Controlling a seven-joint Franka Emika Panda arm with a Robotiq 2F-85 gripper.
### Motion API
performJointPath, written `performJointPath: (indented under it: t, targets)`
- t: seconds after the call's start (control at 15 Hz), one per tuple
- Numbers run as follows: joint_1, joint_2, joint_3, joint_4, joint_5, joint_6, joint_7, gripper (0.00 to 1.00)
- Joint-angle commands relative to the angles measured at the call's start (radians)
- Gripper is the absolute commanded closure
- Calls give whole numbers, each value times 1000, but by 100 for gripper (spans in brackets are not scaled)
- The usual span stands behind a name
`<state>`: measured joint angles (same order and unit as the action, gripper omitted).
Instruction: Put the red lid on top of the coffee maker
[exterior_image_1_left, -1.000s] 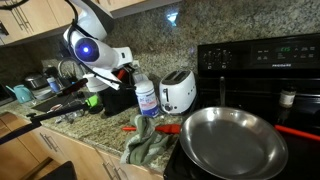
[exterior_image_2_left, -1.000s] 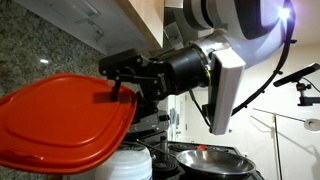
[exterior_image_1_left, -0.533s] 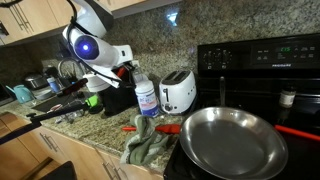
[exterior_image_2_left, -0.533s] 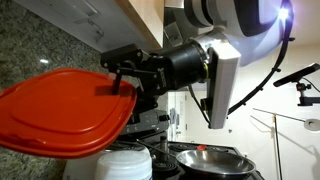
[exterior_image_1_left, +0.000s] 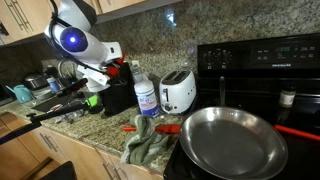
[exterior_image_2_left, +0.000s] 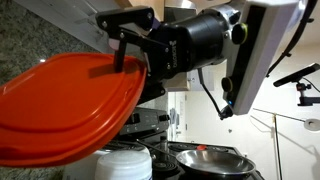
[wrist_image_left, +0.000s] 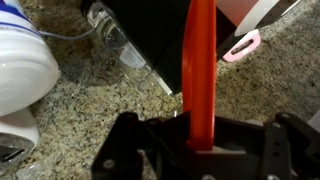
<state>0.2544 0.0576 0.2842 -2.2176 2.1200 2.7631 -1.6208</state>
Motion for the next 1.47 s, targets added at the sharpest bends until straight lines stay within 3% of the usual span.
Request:
performJointPath:
  t: [0.0, 0.67, 1.07, 1.4]
  targets:
    - [3, -57, 7, -27, -12, -19, 43, 100]
    - [-1, -131, -16, -30, -32, -32, 77, 100]
    - [22, -85, 5, -91, -310, -146, 428, 100]
    - [20, -76, 1, -93, -397, -175, 535, 100]
